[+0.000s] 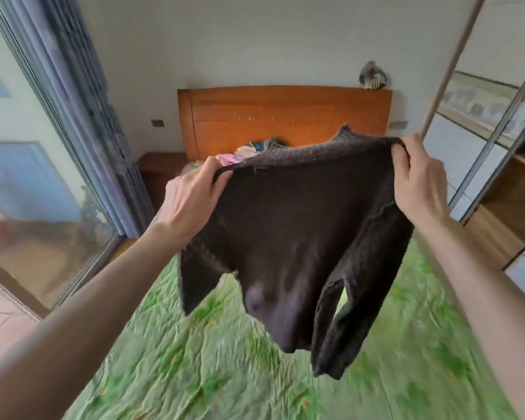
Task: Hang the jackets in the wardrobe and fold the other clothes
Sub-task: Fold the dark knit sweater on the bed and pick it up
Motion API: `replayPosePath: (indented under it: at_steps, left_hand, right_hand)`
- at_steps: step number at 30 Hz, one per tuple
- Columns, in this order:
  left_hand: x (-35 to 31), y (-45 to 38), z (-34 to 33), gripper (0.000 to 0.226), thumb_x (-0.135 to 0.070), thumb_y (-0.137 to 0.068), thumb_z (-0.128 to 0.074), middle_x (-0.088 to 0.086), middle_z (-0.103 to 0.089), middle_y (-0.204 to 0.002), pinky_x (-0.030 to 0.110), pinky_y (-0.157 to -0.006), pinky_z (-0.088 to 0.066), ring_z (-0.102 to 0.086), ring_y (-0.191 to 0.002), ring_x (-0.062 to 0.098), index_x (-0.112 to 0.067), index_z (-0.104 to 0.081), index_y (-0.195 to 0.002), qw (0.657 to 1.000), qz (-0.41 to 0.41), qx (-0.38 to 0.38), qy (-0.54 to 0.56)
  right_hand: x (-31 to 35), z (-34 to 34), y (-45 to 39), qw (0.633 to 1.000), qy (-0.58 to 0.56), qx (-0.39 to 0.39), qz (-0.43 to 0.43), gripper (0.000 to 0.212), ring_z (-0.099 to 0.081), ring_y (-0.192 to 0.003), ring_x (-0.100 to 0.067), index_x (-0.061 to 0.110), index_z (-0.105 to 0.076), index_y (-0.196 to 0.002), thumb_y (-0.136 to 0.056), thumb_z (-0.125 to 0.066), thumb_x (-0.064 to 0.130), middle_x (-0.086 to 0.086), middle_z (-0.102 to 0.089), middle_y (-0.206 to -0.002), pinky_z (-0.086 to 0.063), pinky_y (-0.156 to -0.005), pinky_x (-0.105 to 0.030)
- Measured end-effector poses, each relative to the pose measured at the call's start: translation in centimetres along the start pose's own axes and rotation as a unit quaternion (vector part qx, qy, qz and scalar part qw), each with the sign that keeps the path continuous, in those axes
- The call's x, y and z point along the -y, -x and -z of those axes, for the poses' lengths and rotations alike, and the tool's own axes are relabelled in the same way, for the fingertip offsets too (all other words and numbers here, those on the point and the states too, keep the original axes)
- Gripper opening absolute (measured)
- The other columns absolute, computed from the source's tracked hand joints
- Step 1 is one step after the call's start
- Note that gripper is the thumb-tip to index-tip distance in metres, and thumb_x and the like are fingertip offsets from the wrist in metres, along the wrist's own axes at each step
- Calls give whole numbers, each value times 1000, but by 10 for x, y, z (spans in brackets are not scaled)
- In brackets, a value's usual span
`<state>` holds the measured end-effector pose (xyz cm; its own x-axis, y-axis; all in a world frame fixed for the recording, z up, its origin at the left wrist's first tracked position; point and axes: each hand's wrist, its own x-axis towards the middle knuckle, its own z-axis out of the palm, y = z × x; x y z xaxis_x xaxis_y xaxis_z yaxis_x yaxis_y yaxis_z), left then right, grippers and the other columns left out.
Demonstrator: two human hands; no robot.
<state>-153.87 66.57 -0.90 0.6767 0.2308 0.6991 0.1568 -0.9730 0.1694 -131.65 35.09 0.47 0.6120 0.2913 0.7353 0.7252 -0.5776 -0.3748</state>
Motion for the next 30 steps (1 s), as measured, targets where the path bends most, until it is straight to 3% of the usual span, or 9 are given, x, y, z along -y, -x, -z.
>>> replayPosePath:
  at_steps: [5,7,10,14,16,21,25,28,30]
  left_hand:
    - [17,12,-14,30,-47,-106,-46,9,-72,-91,46,-63,-57,-67,-70,34,-18,-50,-117,996,1,93,-1]
    - [20,27,-16,30,-46,-103,-50,0,-68,-82,34,-57,-51,-60,-60,21,-18,-53,-114,993,2,119,18]
    - [22,48,-14,29,-46,-102,-46,-18,-60,-77,18,-54,-39,-54,-55,-2,-20,-55,-112,984,5,162,69]
    - [30,52,7,10,-32,-109,-48,-24,-67,-74,7,-51,-41,-64,-62,-5,-24,-53,-108,952,4,249,177]
    - [33,43,21,8,-32,-104,-49,-20,-72,-79,11,-48,-45,-67,-60,1,-26,-53,-107,929,31,287,231]
    - [49,17,32,9,-40,-99,-50,-5,-78,-82,24,-48,-54,-73,-61,14,-35,-56,-103,870,113,345,332]
    - [69,5,-12,14,-43,-99,-52,-14,-77,-88,25,-52,-53,-69,-64,8,-31,-52,-106,876,103,351,315]
    - [88,12,-72,13,-42,-99,-53,-27,-74,-92,19,-58,-49,-65,-66,1,-32,-50,-106,885,113,343,293]
    - [104,28,-128,11,-42,-100,-54,-24,-74,-92,19,-58,-47,-65,-68,2,-33,-51,-105,889,143,321,293]
  right_hand:
    - [-32,-6,24,996,-17,76,47,31,-63,-63,-45,8,-58,-111,-108,-44,35,-16,-59,-71,-35,-57,-38]
    - [-32,-4,40,991,-36,111,58,32,-63,-66,-39,11,-61,-112,-108,-44,37,-12,-63,-78,-38,-58,-37]
    - [-27,9,59,983,-47,167,60,35,-56,-54,-19,18,-61,-114,-107,-39,45,0,-55,-65,-40,-53,-31]
    - [-12,34,56,977,-5,203,59,37,-58,-49,-29,26,-58,-117,-108,-34,52,-10,-58,-61,-44,-49,-41]
    - [0,45,47,978,9,194,72,30,-57,-49,-28,29,-58,-115,-108,-37,49,-11,-58,-62,-40,-50,-39]
    - [11,38,15,971,-22,236,25,20,-63,-71,-20,37,-57,-108,-109,-42,50,0,-63,-76,-51,-62,-53]
    - [-3,-15,4,961,-16,274,12,26,-61,-68,-4,32,-56,-102,-105,-40,52,5,-61,-70,-43,-57,-43]
    - [-42,-79,20,947,-7,320,-9,35,-65,-70,-24,27,-56,-104,-106,-39,57,-1,-63,-74,-48,-63,-47]
    - [-75,-130,45,940,-39,336,-49,33,-62,-64,-22,28,-55,-100,-106,-38,56,-4,-60,-70,-45,-63,-45]
